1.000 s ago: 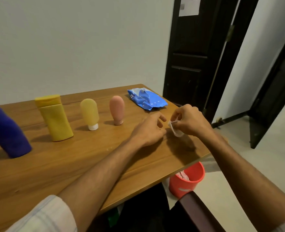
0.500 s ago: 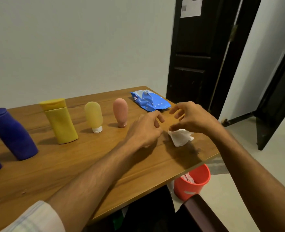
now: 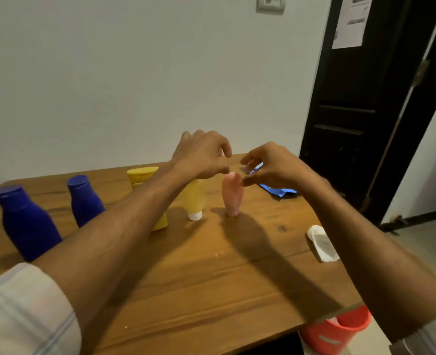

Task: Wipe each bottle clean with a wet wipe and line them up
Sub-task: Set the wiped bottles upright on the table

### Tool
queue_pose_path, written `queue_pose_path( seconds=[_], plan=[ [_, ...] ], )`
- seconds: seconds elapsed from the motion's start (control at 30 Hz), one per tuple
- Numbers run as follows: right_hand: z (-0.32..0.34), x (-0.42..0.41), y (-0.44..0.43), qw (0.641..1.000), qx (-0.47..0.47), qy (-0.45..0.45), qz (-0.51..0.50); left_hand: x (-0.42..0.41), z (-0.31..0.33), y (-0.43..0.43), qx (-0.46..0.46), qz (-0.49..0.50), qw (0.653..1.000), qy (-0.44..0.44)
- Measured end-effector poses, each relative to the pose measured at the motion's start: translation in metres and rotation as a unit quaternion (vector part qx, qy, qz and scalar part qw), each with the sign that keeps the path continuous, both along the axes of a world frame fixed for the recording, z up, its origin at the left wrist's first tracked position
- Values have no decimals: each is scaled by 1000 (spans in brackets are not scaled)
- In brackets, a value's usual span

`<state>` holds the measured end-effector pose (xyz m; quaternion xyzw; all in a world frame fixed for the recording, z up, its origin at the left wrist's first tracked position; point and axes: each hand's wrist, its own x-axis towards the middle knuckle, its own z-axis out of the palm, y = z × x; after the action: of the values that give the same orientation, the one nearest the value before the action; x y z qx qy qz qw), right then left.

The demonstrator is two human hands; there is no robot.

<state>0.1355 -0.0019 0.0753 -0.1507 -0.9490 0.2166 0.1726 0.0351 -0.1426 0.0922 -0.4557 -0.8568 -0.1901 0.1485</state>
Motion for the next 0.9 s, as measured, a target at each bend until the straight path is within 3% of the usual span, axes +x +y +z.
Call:
queue_pose_path(
  seconds=[0.2,0.37,0.9],
  plan=[
    [9,-34,9,993,31,-109,15,-29,-5,29,-195,7,981,11],
    [11,-51,7,987,33,-150,42,-33,-1,49,-254,2,967,3],
    [41,-141,59,996,37,-73,23,-108,31,101,-222,90,969,65]
  ],
)
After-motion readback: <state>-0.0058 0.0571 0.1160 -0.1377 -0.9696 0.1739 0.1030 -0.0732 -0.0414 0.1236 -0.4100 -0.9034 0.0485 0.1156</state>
